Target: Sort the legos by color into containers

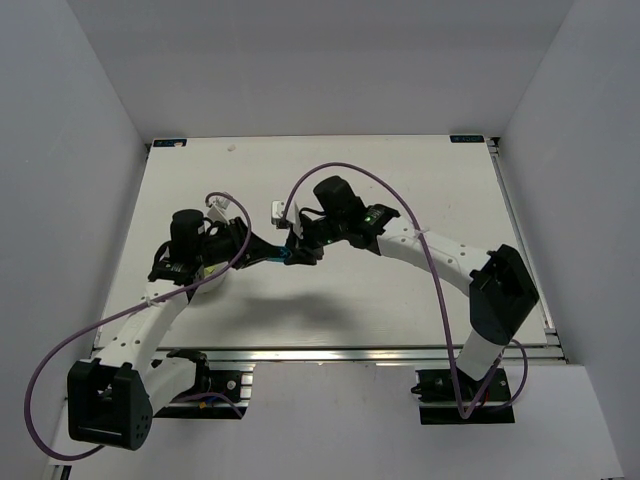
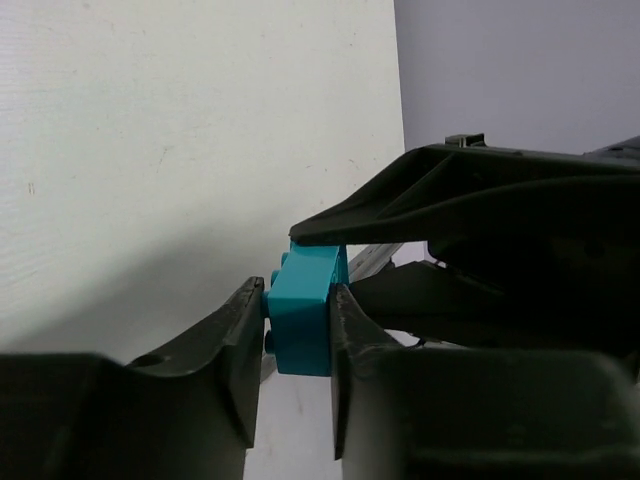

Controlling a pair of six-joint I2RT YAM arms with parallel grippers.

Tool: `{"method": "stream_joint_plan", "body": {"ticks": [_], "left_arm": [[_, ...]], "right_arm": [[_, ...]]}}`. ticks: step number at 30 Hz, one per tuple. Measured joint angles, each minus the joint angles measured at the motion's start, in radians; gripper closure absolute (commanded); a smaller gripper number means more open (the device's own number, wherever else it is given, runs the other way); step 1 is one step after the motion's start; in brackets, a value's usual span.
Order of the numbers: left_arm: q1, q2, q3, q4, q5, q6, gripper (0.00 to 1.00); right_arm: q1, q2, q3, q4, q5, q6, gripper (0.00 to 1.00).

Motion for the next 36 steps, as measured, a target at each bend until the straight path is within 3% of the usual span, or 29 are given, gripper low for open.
{"method": "stream_joint_plan", "body": {"ticks": [1,2,5,9,13,16,17,18,19,26,36], "left_arm": [[0.0,0.0,0.004,-0.004,-0.006,-0.002,0.85],[0.0,0.001,0.006,-0.01,-0.01,-0.003,0.94],[0.0,0.001,0.023,-0.039,-0.024,0.013,1.0],[-0.001,-0.001,0.103,-0.163,-0.116,0.076,1.0],[0.008,-0.026,0.28,-0.383,-0.356,0.162,1.0],[0.011,-0.062,0.404,-0.533,-0.579,0.195,1.0],[0.011,-0.076,0.432,-0.579,-0.653,0.2,1.0],[0.013,-0.089,0.451,-0.62,-0.711,0.201,1.0],[0.014,-0.1,0.469,-0.669,-0.782,0.201,1.0],[0.015,-0.072,0.516,-0.938,-1.173,0.135,1.0],[0.022,0.029,0.513,-1.006,-1.467,0.069,1.0]], "right_arm": [[0.002,0.003,0.0,0.002,0.008,0.0,0.94],[0.005,0.003,0.0,0.004,0.013,0.003,0.64],[0.006,0.003,0.0,0.005,0.019,0.021,0.11],[0.003,0.0,-0.008,0.033,0.052,0.054,0.11],[-0.006,-0.042,-0.066,0.06,0.179,0.115,0.11],[-0.026,-0.092,-0.115,0.072,0.268,0.156,0.11],[-0.04,-0.12,-0.144,0.084,0.29,0.17,0.37],[-0.057,-0.152,-0.173,0.091,0.303,0.177,0.75],[-0.075,-0.184,-0.197,0.1,0.309,0.187,1.0],[-0.213,-0.333,-0.244,0.136,0.307,0.278,1.0],[-0.298,-0.367,-0.291,0.157,0.223,0.322,1.0]]}}
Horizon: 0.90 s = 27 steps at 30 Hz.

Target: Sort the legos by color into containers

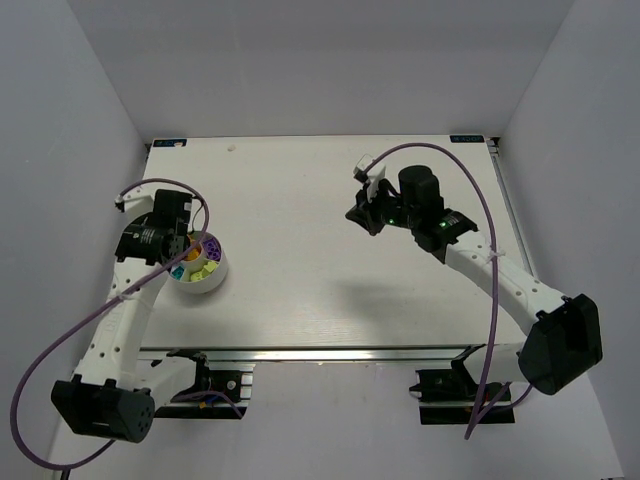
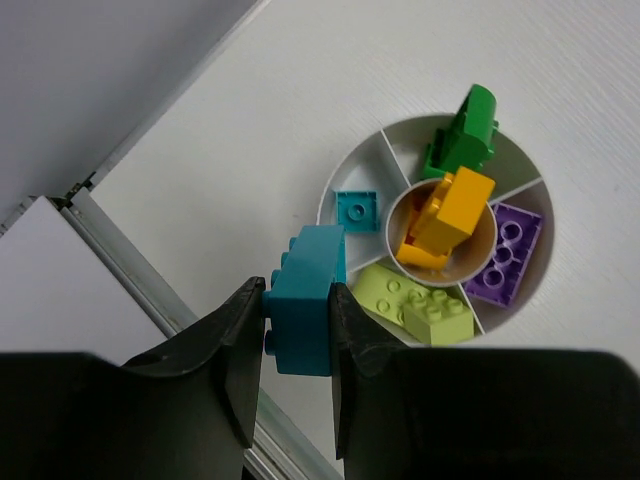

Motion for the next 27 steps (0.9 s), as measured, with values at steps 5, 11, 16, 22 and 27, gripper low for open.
{"method": "stream_joint_plan", "body": {"ticks": [5,11,16,22,27], "left_arm": [[0.003,0.094,-0.025,0.039,-0.039,-0.004,1.0],[0.014,0.199,-0.025,0.095,-0.032,0.03,1.0],[0.029,0.188,-0.029,0.134,-0.023,0.064,1.0],[0.056,0.184,-0.078,0.179,0.007,0.088,0.96],[0.074,0.185,-0.088,0.201,0.027,0.101,0.59]], "right_arm": [[-0.034,-0.027,0.0,0.002,-0.04,0.014,1.0],[-0.064,-0.05,-0.001,0.004,-0.08,0.026,1.0],[-0.085,-0.053,-0.006,0.005,-0.103,0.033,1.0],[-0.108,-0.053,-0.017,0.004,-0.128,0.051,1.0],[-0.128,-0.054,-0.017,0.005,-0.147,0.058,1.0]]}}
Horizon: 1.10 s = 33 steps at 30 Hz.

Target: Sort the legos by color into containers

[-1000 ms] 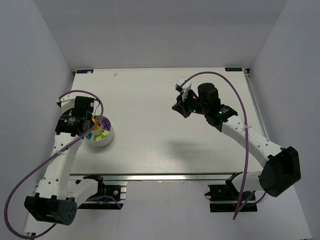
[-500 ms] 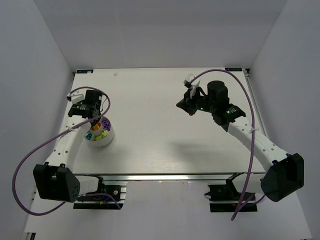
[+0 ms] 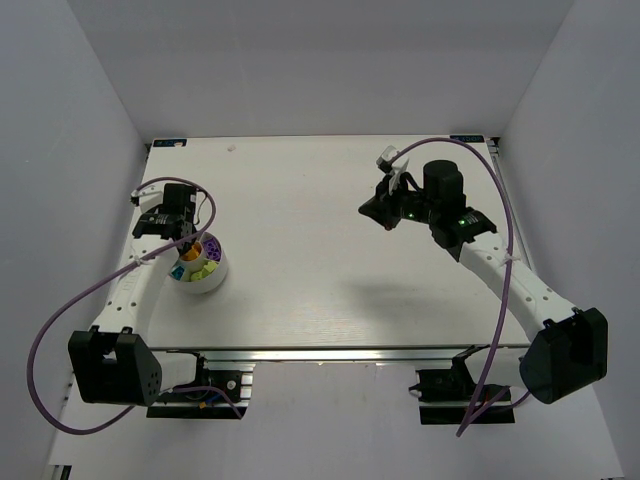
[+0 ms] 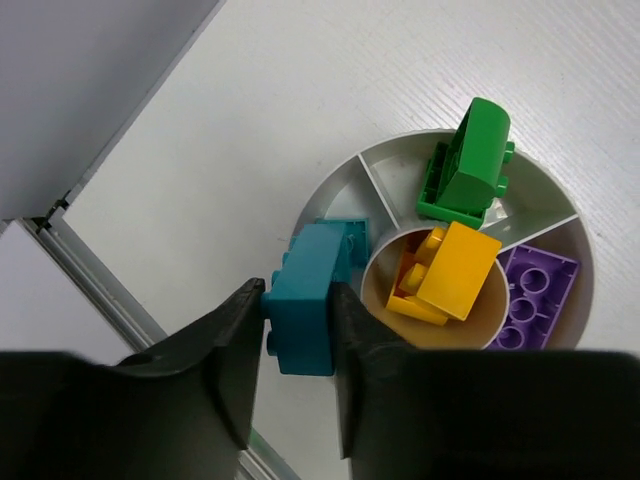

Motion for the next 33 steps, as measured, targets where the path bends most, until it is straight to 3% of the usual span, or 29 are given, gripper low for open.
{"method": "stream_joint_plan", "body": {"ticks": [3,4,7,11,13,14,15,16,17,18,19,20,22,23,25,27,30,33], "left_arm": [[0.01,0.0,0.0,0.007,0.012,0.01,0.36],[0.013,0.0,0.0,0.01,0.016,0.012,0.24],[0.022,0.0,-0.002,0.021,0.031,0.018,0.14],[0.031,0.0,-0.002,0.023,0.038,0.019,0.14],[0.033,0.0,-0.002,0.021,0.04,0.019,0.21],[0.033,-0.002,-0.002,0.02,0.043,0.016,0.38],[0.033,-0.006,0.0,0.018,0.051,0.018,0.49],[0.033,-0.017,0.002,0.013,0.069,0.021,0.59],[0.034,-0.037,0.003,0.017,0.09,0.026,0.75],[0.033,-0.067,0.003,0.03,0.124,0.043,0.81],[0.031,-0.113,0.002,0.049,0.176,0.065,0.84],[0.03,-0.179,-0.007,0.088,0.255,0.095,0.81],[0.024,-0.33,-0.044,0.18,0.409,0.147,0.61],[0.023,-0.411,-0.072,0.242,0.507,0.169,0.25],[0.021,-0.529,-0.119,0.349,0.692,0.201,0.05],[0.021,-0.576,-0.154,0.441,0.904,0.224,0.02],[0.018,-0.52,-0.208,0.549,1.171,0.238,0.02],[0.017,-0.46,-0.275,0.593,1.311,0.246,0.02]], "right_arm": [[-0.009,0.0,0.0,0.0,-0.014,0.004,1.0],[-0.011,0.0,0.0,0.0,-0.018,0.006,1.0],[-0.016,0.0,0.0,0.0,-0.029,0.012,1.0],[-0.023,0.0,0.0,0.0,-0.041,0.019,1.0],[-0.027,0.0,0.0,0.0,-0.048,0.019,1.0],[-0.029,0.0,0.0,0.0,-0.054,0.019,0.92],[-0.033,0.0,0.0,0.0,-0.061,0.019,0.65],[-0.034,0.0,0.0,-0.002,-0.065,0.024,0.51],[-0.036,0.0,0.0,-0.003,-0.071,0.027,0.37],[-0.039,0.001,0.0,-0.004,-0.08,0.024,0.11],[-0.042,0.002,0.0,-0.005,-0.089,0.024,0.11],[-0.046,0.002,0.0,-0.003,-0.096,0.02,0.11],[-0.055,0.004,0.0,-0.001,-0.109,0.019,0.11],[-0.06,0.004,0.0,-0.001,-0.112,0.023,0.11],[-0.073,0.004,0.0,0.001,-0.108,0.035,0.11],[-0.087,0.004,0.0,0.006,-0.083,0.061,0.11],[-0.111,0.001,0.0,0.006,-0.026,0.087,0.11],[-0.13,-0.015,-0.003,0.001,0.041,0.097,0.11]]}}
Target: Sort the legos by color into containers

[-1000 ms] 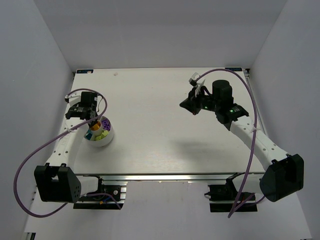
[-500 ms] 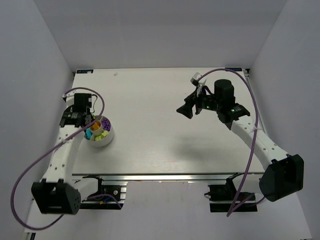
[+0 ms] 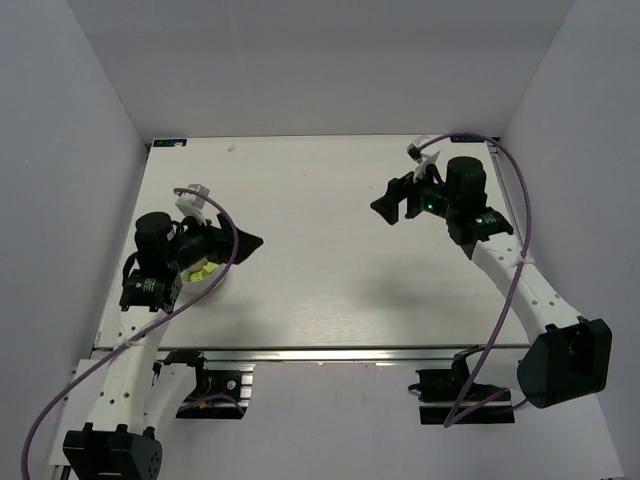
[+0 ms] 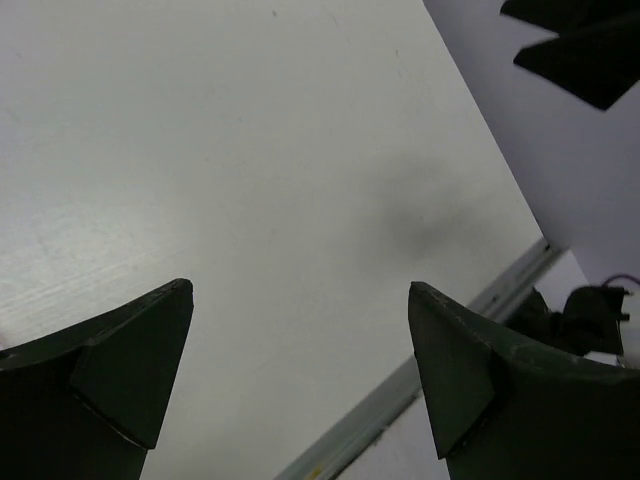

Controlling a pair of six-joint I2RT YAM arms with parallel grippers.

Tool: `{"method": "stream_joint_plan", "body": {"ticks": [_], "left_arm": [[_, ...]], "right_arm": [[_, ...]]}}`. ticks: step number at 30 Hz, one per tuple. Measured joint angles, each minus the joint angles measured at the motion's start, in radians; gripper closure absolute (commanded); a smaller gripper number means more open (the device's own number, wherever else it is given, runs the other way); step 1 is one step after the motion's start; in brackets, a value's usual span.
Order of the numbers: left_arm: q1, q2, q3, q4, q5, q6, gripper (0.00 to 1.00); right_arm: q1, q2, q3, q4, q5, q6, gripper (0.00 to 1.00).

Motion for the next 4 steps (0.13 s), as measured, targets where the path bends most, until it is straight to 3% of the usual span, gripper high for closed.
{"method": "stream_joint_plan", "body": {"ticks": [4], "left_arm": [[0.0,-0.011,-0.049,0.019,0.093,0.015,0.02]], "right_arm": [[-0.015,-0.081,-0.076,0.014,0.092,-0.008,0.11]]}}
